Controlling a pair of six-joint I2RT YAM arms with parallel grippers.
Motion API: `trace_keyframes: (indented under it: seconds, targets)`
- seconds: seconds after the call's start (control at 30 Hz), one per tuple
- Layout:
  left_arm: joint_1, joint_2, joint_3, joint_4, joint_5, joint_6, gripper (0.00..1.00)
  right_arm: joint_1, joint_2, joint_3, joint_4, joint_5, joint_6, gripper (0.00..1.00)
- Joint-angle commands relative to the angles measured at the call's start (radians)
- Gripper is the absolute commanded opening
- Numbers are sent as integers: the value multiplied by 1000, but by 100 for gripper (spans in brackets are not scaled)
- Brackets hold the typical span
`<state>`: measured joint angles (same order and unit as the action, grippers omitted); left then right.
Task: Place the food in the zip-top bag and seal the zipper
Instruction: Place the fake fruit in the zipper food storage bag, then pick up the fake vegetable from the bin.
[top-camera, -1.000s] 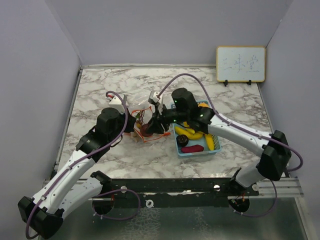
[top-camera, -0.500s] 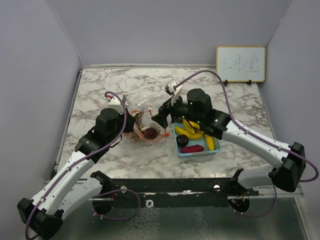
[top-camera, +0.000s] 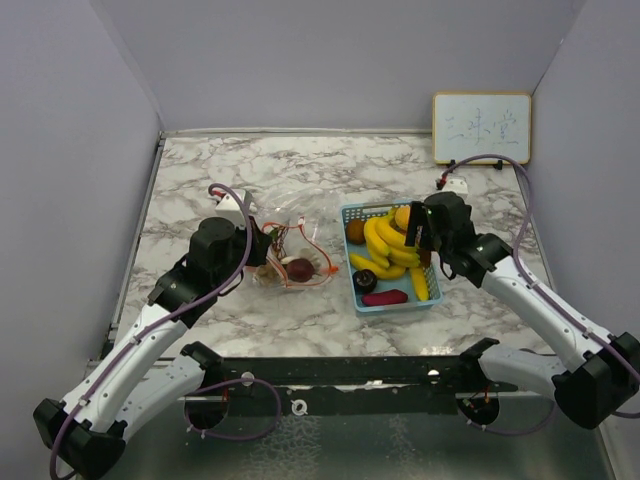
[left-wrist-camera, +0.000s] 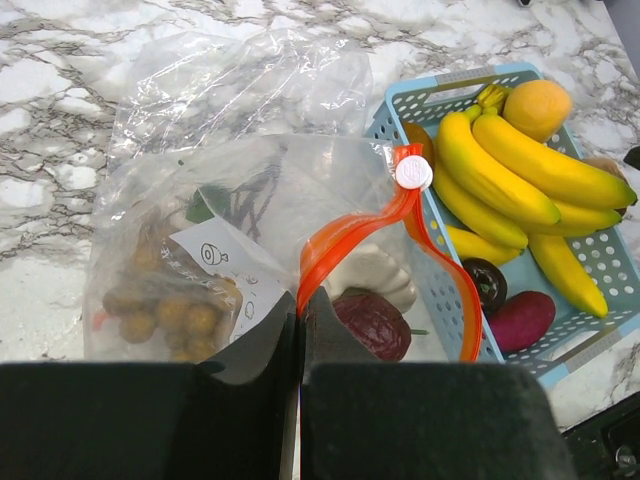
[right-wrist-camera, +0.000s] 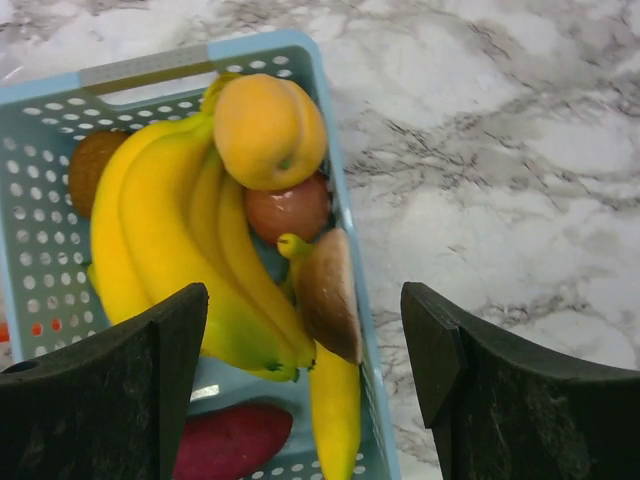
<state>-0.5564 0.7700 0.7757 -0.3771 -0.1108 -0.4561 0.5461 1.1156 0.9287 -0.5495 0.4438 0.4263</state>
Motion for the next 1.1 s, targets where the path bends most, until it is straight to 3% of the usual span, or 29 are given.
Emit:
trace_keyframes:
  seconds: [0.0, 0.27, 0.37, 0.43, 0.5, 1.07]
  targets:
    - [0, -19, 6, 21, 34, 18, 0, -74, -44, -25, -65, 97, 117, 77]
    - [0, -31, 4, 19, 27, 47, 0, -118, 21, -88, -24, -17, 145, 69]
    - [1, -33, 0, 17, 24, 47, 0, -118, 24, -100, 0, -65, 132, 54]
    - [0, -32, -3, 18, 22, 47, 0, -118, 22, -108, 12, -86, 125, 52]
    - [1, -31, -5, 20, 24, 45, 0, -118, 23, -111, 14, -99, 115, 43]
    - [1, -9, 0, 17, 23, 36, 0, -118, -22, -177, 21, -293, 80, 37]
